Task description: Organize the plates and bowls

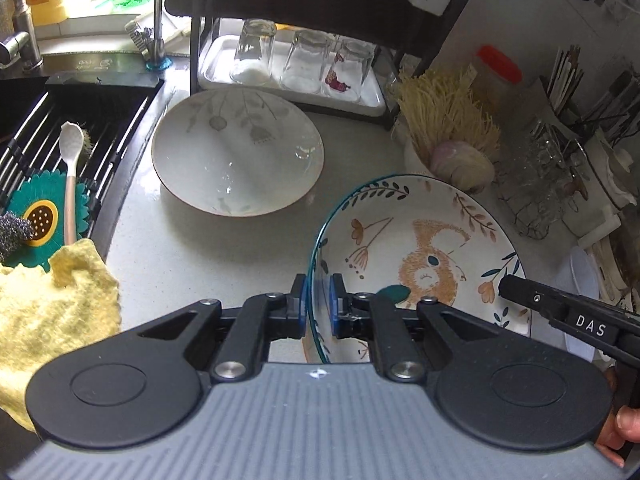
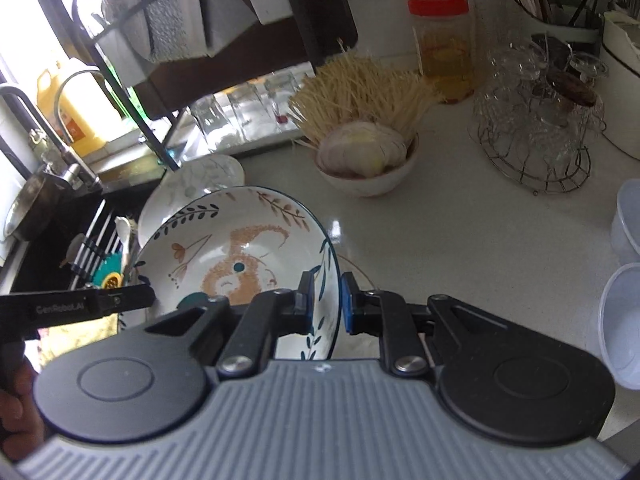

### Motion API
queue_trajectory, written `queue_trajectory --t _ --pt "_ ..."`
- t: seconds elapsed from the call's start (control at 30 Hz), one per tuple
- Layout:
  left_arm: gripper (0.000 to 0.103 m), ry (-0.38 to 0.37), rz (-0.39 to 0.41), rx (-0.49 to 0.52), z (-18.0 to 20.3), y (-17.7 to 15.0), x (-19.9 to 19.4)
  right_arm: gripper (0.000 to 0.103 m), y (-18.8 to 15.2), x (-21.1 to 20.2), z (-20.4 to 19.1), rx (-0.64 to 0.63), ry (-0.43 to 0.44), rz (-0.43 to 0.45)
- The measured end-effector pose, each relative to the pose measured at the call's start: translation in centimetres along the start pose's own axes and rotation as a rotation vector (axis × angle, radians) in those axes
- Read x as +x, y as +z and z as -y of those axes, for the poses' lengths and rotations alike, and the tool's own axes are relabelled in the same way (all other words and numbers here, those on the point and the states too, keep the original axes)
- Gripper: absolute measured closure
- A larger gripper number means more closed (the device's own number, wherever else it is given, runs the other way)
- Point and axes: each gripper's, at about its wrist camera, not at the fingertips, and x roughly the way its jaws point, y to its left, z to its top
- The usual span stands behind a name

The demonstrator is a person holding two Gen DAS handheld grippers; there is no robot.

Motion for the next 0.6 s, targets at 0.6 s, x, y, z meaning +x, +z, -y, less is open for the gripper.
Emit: queue_trajectory --t 0.6 --pt "0.088 0.073 -0.172 -0.026 1.3 -1.8 5.9 0.086 -1.7 4.1 1.5 -0.168 -0.061 -0.074"
